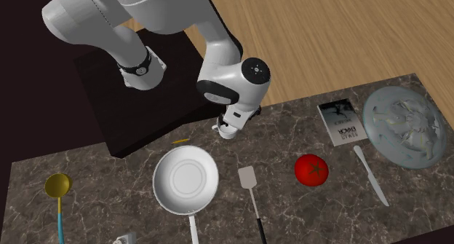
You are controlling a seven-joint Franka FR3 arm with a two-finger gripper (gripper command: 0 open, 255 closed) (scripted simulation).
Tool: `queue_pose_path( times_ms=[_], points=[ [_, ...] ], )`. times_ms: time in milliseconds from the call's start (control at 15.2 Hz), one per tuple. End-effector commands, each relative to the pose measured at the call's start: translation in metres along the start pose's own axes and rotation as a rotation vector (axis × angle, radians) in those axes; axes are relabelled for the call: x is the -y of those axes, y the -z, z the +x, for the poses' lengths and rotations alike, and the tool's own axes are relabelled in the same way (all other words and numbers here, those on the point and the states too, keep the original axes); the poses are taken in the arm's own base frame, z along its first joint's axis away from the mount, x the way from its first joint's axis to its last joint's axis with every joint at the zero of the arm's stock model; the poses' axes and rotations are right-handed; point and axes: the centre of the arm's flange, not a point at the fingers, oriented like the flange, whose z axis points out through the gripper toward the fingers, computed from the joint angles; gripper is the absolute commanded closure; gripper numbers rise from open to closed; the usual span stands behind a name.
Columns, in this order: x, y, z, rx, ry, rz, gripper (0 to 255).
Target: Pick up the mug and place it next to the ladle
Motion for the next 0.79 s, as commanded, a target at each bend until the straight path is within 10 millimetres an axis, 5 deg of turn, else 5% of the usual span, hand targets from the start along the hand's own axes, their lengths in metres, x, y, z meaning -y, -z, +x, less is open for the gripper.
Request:
queue_pose_path(
  times_ms=[0,528,594,726],
  points=[
    [-0.0004,-0.0115,-0.0001,0.000,0.000,0.000,0],
    [-0.0004,-0.0146,-0.0001,0.000,0.000,0.000,0],
    [-0.0004,-0.0146,0.0000,0.000,0.000,0.000,255],
    [-0.0004,-0.0146,0.0000,0.000,0.000,0.000,255]
  ],
)
